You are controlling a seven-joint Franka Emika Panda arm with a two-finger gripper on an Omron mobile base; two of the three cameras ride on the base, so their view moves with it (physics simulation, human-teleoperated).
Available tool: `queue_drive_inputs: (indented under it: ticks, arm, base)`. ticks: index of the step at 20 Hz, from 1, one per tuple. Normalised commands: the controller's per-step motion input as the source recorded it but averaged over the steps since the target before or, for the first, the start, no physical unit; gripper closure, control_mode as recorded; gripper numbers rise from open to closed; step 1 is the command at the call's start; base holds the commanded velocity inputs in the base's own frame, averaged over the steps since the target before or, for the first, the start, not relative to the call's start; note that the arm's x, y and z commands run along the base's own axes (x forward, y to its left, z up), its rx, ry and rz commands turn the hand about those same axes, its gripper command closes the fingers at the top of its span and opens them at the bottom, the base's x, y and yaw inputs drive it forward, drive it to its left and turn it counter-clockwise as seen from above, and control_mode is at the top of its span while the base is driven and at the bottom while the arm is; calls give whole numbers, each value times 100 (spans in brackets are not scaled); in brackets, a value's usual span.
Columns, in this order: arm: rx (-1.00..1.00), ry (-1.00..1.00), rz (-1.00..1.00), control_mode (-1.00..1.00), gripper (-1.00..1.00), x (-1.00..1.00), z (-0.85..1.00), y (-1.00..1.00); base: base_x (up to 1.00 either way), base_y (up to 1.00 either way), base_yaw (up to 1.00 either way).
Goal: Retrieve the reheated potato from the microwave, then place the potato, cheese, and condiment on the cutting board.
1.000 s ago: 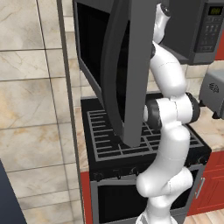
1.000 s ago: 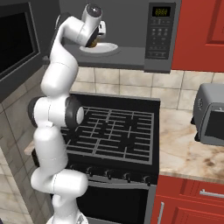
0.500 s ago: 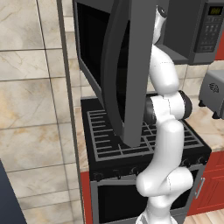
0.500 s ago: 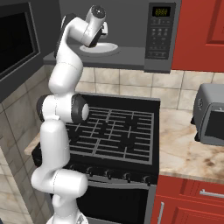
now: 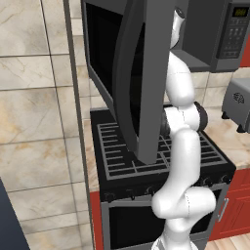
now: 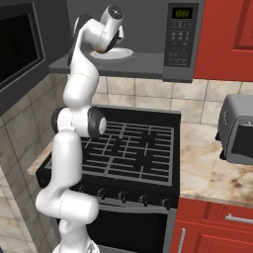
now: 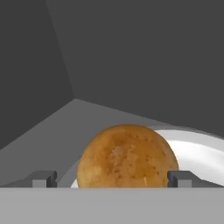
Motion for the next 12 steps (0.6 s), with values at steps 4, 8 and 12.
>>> queue_drive_inputs:
  ticks: [4, 8, 12]
  arm:
    - [0, 2, 5, -100, -100, 11, 0, 1]
    - [-2, 0, 5, -100, -100, 12, -4, 4]
    - [-6, 0, 6, -100, -100, 2, -17, 14]
  base:
    - [0, 0, 0]
    - [0, 0, 0]
    - [0, 0, 0]
